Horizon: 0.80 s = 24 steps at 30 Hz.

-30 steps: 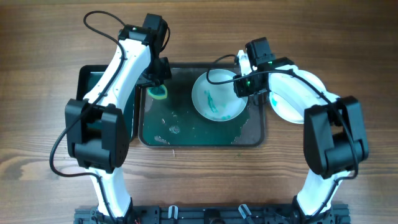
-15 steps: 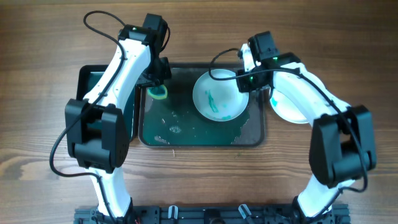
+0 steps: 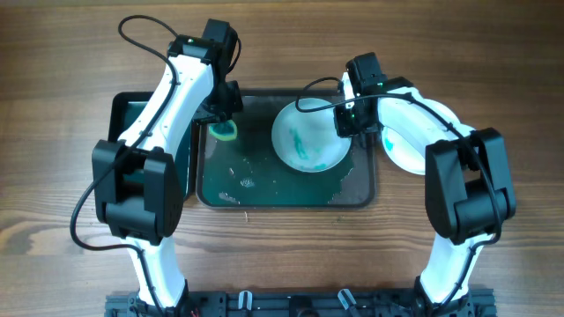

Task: Clean dirty plates on tray and stack at the side
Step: 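Scrub the last plate with the sponge while the right gripper holds it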

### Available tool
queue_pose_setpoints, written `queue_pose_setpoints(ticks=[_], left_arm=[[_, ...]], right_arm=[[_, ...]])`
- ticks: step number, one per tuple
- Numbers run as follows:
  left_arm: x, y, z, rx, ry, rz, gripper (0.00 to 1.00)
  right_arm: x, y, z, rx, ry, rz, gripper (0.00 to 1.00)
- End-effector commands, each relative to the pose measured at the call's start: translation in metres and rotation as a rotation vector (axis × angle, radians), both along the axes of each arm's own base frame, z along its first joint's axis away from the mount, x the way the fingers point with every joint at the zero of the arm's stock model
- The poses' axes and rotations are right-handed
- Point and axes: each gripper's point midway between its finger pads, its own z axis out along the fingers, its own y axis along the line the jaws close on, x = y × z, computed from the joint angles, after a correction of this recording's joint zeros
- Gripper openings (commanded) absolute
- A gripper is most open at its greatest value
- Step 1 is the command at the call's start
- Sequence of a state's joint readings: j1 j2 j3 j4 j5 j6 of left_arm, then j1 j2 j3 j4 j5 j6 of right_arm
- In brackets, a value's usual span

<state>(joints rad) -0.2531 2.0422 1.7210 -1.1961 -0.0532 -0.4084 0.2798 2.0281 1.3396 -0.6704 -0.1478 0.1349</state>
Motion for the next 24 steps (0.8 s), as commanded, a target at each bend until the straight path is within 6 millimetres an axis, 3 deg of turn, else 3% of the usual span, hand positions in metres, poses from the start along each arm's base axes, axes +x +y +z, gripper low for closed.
queue_pose_setpoints(ticks=[1,5,13,20,24], left_arm=[[0.005,-0.003,0.002,-0.014,-0.011,-0.013,0.04],[0.005,-0.005,0.002,-0.023,-0.013,-0.013,0.04],[-0.003,-0.032,-0.007,-0.121,0.013,-0.045,0.04],[-0.022,-0.05,-0.05,-0.116,0.031,-0.098,0.04],[-0.046,-0.043,-0.079,-0.1,0.088,-0.064,0.04]], right_arm=[[-0.028,0.03,0.003,0.192,0.154,-0.063,0.04],[-0.036,0.055,0.012,0.328,0.238,-0.145,0.04],[-0.028,0.087,0.001,0.31,0.187,-0.179,0.04],[-0.03,0.09,-0.005,0.301,0.198,-0.189,0.04],[-0.03,0.09,-0.005,0.3,0.199,-0.189,0.04]])
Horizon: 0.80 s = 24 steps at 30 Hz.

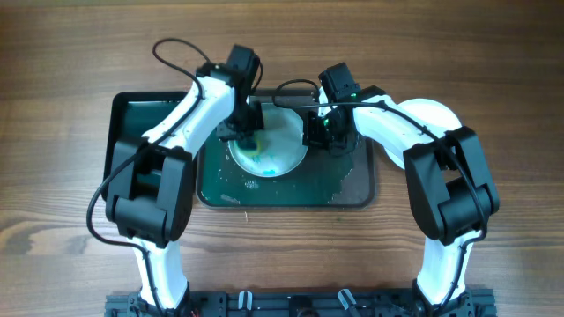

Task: Clean dirty plates on tray and stack at the side
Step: 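Scrub the last plate with the sponge while the right gripper holds it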

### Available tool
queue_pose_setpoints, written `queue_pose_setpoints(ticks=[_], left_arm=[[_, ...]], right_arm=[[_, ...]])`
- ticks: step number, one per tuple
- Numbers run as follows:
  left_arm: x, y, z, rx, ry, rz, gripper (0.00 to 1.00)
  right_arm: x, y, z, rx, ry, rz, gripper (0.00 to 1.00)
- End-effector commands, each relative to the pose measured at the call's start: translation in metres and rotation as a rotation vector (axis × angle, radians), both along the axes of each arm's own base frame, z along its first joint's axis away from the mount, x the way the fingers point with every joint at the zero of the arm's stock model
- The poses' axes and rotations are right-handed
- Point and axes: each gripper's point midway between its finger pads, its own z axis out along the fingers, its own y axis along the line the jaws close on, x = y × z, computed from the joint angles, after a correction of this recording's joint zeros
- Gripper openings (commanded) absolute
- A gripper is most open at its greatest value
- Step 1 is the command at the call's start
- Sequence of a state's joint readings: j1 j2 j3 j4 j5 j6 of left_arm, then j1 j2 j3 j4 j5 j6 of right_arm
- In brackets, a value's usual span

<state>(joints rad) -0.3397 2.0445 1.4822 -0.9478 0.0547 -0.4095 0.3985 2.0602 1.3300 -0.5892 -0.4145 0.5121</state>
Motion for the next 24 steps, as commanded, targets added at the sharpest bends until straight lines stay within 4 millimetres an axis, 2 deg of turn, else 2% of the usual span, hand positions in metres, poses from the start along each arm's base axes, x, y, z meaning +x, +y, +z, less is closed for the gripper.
queue_pose_setpoints(ticks=[1,3,5,6,8,9,10,12,13,16,18,21,24], left_arm=[[-0.027,0.007,-0.024,0.015,0.083,0.024,0.04],[-0.035,0.006,-0.028,0.007,0.107,0.021,0.04],[-0.041,-0.004,-0.029,-0.04,0.13,0.002,0.04],[-0.044,-0.021,-0.027,-0.125,0.141,-0.061,0.04],[-0.05,-0.069,-0.012,-0.389,0.136,-0.232,0.04],[-0.051,-0.086,-0.003,-0.492,0.122,-0.29,0.04],[-0.049,-0.097,0.002,-0.544,0.1,-0.319,0.04],[-0.042,-0.099,0.001,-0.538,0.065,-0.325,0.04],[-0.036,-0.096,-0.002,-0.504,0.048,-0.298,0.04],[-0.01,-0.062,-0.02,-0.267,-0.027,-0.156,0.04],[0.009,-0.021,-0.027,-0.023,-0.111,-0.046,0.04],[0.03,0.04,-0.018,0.314,-0.243,0.103,0.04],[0.031,0.067,-0.007,0.472,-0.289,0.166,0.04]], right_arm=[[-0.002,0.0,-0.007,0.004,0.025,-0.01,0.04],[-0.002,0.0,-0.006,0.004,0.024,-0.011,0.04],[-0.002,0.001,-0.006,0.005,0.024,-0.011,0.04],[-0.002,0.001,-0.006,0.005,0.023,-0.01,0.04],[-0.002,0.001,-0.006,0.005,0.024,-0.01,0.04],[-0.002,0.001,-0.006,0.005,0.024,-0.01,0.04],[-0.002,0.001,-0.006,0.005,0.024,-0.01,0.04],[-0.002,0.0,-0.006,0.004,0.024,-0.009,0.04],[-0.002,0.0,-0.007,0.004,0.025,-0.009,0.04],[-0.002,0.0,-0.007,0.004,0.025,-0.009,0.04],[-0.002,0.0,-0.007,0.004,0.025,-0.009,0.04],[-0.002,0.0,-0.007,0.004,0.025,-0.009,0.04],[-0.002,0.0,-0.007,0.004,0.025,-0.009,0.04]])
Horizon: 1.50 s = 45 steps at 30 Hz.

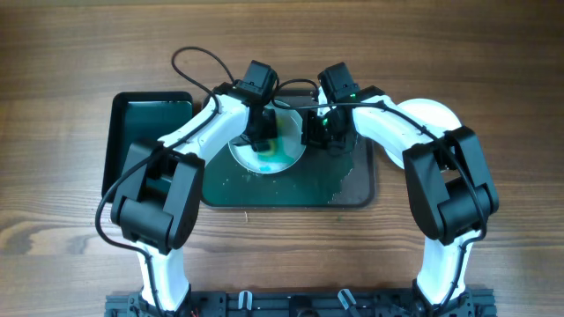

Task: Clean dirty plates on tray and stack at the side
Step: 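Scrub the last plate with the sponge while the right gripper holds it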

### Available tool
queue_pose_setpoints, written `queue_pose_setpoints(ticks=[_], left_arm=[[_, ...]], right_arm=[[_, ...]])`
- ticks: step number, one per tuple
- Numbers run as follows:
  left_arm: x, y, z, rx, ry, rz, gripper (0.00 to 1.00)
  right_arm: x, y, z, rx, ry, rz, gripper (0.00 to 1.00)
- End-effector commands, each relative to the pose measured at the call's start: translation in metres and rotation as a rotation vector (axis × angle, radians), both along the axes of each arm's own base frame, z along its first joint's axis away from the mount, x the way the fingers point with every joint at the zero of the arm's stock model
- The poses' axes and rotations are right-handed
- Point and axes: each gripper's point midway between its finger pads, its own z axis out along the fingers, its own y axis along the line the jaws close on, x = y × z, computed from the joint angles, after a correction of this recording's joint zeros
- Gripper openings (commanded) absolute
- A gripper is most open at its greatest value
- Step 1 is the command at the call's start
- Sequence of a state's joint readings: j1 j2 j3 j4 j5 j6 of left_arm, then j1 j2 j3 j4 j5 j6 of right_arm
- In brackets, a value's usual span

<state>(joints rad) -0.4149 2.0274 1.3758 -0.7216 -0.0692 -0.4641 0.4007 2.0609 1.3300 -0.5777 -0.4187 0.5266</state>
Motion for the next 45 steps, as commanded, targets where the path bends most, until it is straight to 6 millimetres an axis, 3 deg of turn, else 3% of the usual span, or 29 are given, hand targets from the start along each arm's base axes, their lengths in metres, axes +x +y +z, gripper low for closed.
queue_pose_setpoints(ticks=[1,4,7,9,11,13,17,22,25,29,31,36,39,41,45], left_arm=[[0.012,0.086,0.007,0.408,-0.121,0.202,0.04],[-0.003,0.078,0.0,0.364,-0.035,0.166,0.04],[-0.029,0.02,-0.016,0.048,0.145,-0.054,0.04],[-0.056,-0.043,-0.005,-0.317,0.253,-0.271,0.04],[-0.067,-0.069,0.008,-0.489,0.281,-0.352,0.04],[-0.068,-0.08,0.015,-0.564,0.278,-0.375,0.04],[-0.052,-0.078,0.011,-0.52,0.207,-0.386,0.04],[-0.004,-0.03,-0.008,-0.164,0.022,-0.335,0.04],[0.027,-0.002,-0.005,0.024,-0.1,-0.275,0.04],[0.051,0.035,0.006,0.217,-0.215,-0.094,0.04],[0.054,0.044,0.013,0.255,-0.224,-0.034,0.04],[0.037,0.045,0.039,0.201,-0.079,0.018,0.04],[0.032,0.057,0.072,0.165,-0.005,0.09,0.04],[0.03,0.051,0.093,0.022,0.054,0.109,0.04],[0.023,0.038,0.094,-0.117,0.116,0.1,0.04]], right_arm=[[-0.004,-0.002,-0.007,-0.005,0.027,0.001,0.04],[-0.004,-0.002,-0.007,-0.005,0.027,0.0,0.04],[-0.004,-0.002,-0.007,-0.005,0.027,0.0,0.04],[-0.004,-0.002,-0.007,-0.005,0.027,0.001,0.04],[-0.004,-0.002,-0.007,-0.004,0.027,0.001,0.04],[-0.004,-0.002,-0.007,-0.005,0.028,0.0,0.04],[-0.004,-0.002,-0.007,-0.005,0.028,-0.001,0.04],[-0.004,-0.002,-0.007,-0.006,0.03,0.0,0.04],[-0.004,-0.002,-0.007,-0.006,0.03,0.0,0.04],[-0.004,-0.002,-0.007,-0.006,0.03,0.001,0.04],[-0.005,-0.002,-0.007,-0.007,0.031,0.0,0.04],[-0.005,-0.003,-0.008,-0.008,0.035,-0.002,0.05],[-0.006,-0.004,-0.007,-0.017,0.038,-0.01,0.04],[-0.005,-0.008,-0.003,-0.055,0.023,-0.026,0.04],[-0.001,-0.02,0.017,-0.156,-0.061,-0.037,0.04]])
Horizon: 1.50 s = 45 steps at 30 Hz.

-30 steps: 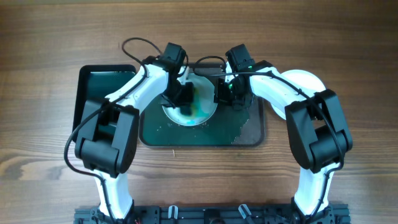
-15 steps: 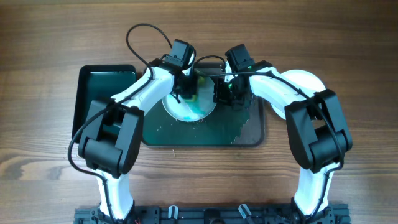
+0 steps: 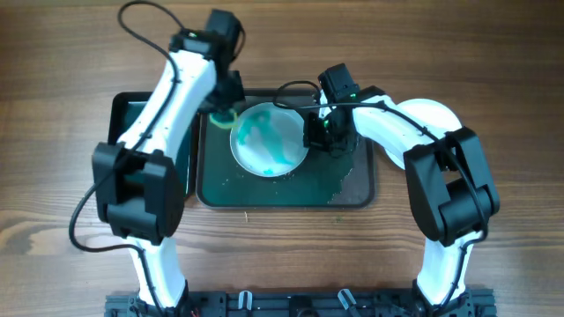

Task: Clean dirty plates on tray and stack at the side
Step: 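Scrub the last plate with the sponge while the right gripper holds it, then lift the last plate with the right gripper and stack it on the pile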

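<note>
A white plate (image 3: 269,141) smeared with teal lies on the left half of the dark green tray (image 3: 352,189). My right gripper (image 3: 315,134) is at the plate's right rim and shut on it. Just off the plate's upper left edge, at the tray's back left corner, my left gripper (image 3: 224,104) is shut on a yellow-green sponge (image 3: 220,114). The fingertips of both grippers are partly hidden under the wrists.
A white plate stack (image 3: 432,113) sits on the table right of the tray, partly under my right arm. A dark bin (image 3: 128,119) stands against the tray's left side. Wet specks and foam dot the tray's front.
My left gripper and the sponge have gone from the middle of the plate to just off its upper left edge. The whole plate now shows, smeared teal. The right gripper has not moved.
The plate was first on the tray's right side in my right gripper, the sponge at the tray's left. Then the plate was at centre-left with the sponge on it, at two moments. Now the sponge is back off the plate.
</note>
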### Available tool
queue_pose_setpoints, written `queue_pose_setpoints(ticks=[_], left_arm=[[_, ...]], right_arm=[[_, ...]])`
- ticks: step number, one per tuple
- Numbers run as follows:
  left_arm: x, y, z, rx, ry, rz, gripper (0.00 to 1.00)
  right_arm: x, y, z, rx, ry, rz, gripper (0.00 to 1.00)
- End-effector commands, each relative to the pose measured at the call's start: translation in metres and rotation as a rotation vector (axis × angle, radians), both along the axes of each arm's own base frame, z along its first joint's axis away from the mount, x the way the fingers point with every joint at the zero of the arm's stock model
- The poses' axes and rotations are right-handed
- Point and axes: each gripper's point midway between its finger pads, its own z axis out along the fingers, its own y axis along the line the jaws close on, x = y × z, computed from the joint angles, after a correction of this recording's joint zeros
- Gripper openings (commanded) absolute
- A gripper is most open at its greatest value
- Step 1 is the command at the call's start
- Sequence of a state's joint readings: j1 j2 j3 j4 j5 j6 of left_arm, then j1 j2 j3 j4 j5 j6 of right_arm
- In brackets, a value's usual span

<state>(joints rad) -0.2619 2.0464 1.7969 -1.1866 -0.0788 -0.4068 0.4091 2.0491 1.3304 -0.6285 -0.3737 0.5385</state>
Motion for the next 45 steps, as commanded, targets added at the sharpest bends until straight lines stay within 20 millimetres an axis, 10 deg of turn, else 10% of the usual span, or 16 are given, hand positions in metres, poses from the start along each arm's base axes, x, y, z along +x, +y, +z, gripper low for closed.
queue_pose_setpoints(ticks=[1,11,26,38,45], left_arm=[[-0.008,-0.023,-0.001,-0.166,0.056,0.006,0.04],[-0.01,-0.031,-0.001,-0.153,0.053,-0.041,0.04],[-0.009,-0.032,-0.001,-0.155,0.046,-0.042,0.04],[-0.009,-0.032,-0.001,-0.155,0.045,-0.042,0.04],[-0.009,-0.032,-0.001,-0.155,0.046,-0.042,0.04]], right_arm=[[0.009,-0.019,0.028,-0.142,-0.123,-0.019,0.04],[-0.004,-0.098,0.154,-0.737,-0.543,-0.09,0.04],[-0.04,-0.075,0.258,-1.244,-1.04,-0.016,0.04],[-0.044,-0.072,0.272,-1.3,-1.106,-0.027,0.04],[-0.049,-0.053,0.184,-0.898,-0.723,0.126,0.04]])
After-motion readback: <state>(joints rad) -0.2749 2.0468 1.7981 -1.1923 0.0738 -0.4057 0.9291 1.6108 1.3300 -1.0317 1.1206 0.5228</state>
